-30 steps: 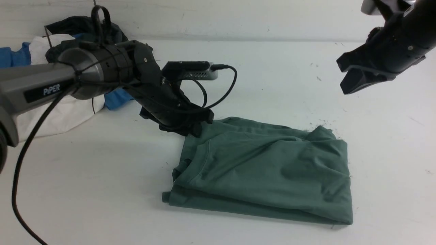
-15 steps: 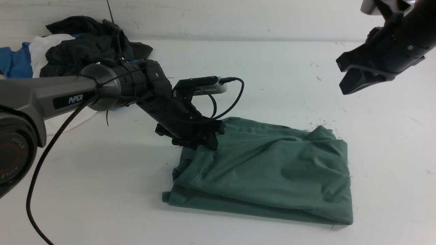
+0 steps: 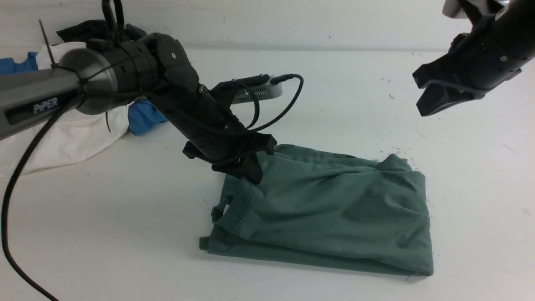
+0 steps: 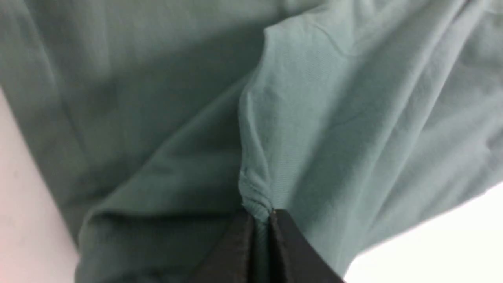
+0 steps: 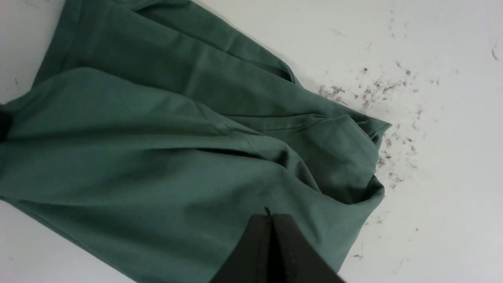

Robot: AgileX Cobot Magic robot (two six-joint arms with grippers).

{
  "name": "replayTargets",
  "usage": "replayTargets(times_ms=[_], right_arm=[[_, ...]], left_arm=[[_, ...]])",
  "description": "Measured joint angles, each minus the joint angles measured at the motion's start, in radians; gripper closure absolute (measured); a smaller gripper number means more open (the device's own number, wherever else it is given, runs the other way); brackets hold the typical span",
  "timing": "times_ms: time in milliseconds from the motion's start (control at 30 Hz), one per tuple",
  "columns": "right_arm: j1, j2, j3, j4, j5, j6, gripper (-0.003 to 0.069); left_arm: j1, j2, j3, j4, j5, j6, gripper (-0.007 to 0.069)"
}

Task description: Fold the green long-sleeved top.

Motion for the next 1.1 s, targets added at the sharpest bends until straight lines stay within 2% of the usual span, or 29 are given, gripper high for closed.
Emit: replayTargets(times_ms=[200, 300, 667, 867, 900, 1000, 1100], right_arm=[[0.000, 0.000, 0.001, 0.021, 0.000, -0.029, 0.0673], [0.000, 0.000, 0.030, 0.027, -0.001, -0.045, 0.0673], [0.000, 0.001, 0.148, 0.091, -0.003, -0.112, 0.0673], [0.000, 0.005, 0.149, 0.106, -0.008, -0.241, 0.0673], [0.000, 0.006, 0.149, 0.100, -0.013, -0.255, 0.0670], [0.000, 0.006, 0.149, 0.075, -0.038, -0.268, 0.0645], [0.000, 0.007, 0.149, 0.062, -0.065, -0.277, 0.0580]], left_arm=[[0.002, -0.013, 0.000, 0.126, 0.113, -0.121, 0.0608], [0.002, -0.027, 0.000, 0.177, 0.118, -0.158, 0.0608], [0.002, 0.036, 0.000, 0.254, 0.078, -0.169, 0.0601], [0.002, 0.067, 0.000, 0.320, 0.022, -0.192, 0.0484], [0.002, 0.067, -0.006, 0.346, 0.016, -0.213, 0.0431], [0.002, 0.067, -0.025, 0.417, 0.013, -0.270, 0.0335], [0.002, 0.067, -0.059, 0.495, 0.022, -0.310, 0.0255]])
